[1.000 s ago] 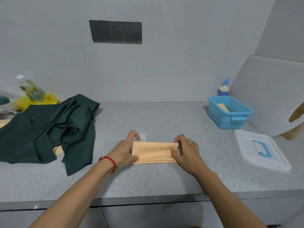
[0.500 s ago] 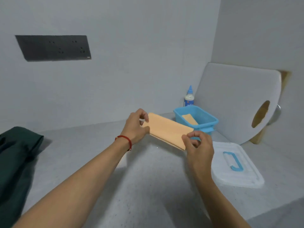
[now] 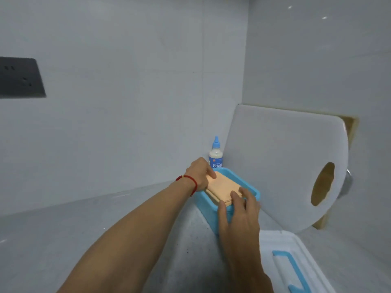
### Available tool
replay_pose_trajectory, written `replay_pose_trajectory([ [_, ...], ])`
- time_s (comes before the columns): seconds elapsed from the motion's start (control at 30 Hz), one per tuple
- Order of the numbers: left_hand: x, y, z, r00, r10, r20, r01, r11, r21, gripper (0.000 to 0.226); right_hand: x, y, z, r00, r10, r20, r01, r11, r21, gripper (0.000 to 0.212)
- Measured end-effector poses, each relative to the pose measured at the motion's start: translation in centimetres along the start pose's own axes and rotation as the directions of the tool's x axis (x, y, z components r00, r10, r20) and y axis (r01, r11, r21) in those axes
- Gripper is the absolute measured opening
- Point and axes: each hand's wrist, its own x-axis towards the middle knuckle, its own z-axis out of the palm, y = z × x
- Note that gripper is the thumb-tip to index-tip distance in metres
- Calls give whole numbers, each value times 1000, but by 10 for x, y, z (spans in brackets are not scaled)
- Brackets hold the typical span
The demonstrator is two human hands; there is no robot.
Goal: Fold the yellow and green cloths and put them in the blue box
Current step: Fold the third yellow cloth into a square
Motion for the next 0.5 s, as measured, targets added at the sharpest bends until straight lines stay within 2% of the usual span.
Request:
replay_pose_trajectory([
  [0.07,4,-3,8,1000,15,15,-15,1000,4,36,3,0,2,997,-11,80,23,988,-155,49],
  [0.13,8,-4,10,1000,2,14,-2,1000,-1,35,1,-4,1,995,-10,97,36,961,-274,49],
  [0.2,11,-4,12,999,-36,-1,36,999,-26,33,-1,-6,-5,998,15,69,10,938,-347,44],
  [0.27,12,-3,12,998,-61,5,61,998,-34,34,1,-5,-8,988,78,133,-9,890,-456,49],
  [0.33,14,-2,14,997,-61,36,62,998,-4,43,2,-2,-7,990,57,131,13,878,-479,53],
  [0.4,14,4,18,996,-10,88,-5,985,171,44,1,-2,-10,994,53,98,-1,883,-470,58],
  [0.5,17,13,17,990,41,134,-104,857,505,35,0,-2,-8,995,65,70,-23,872,-490,55],
])
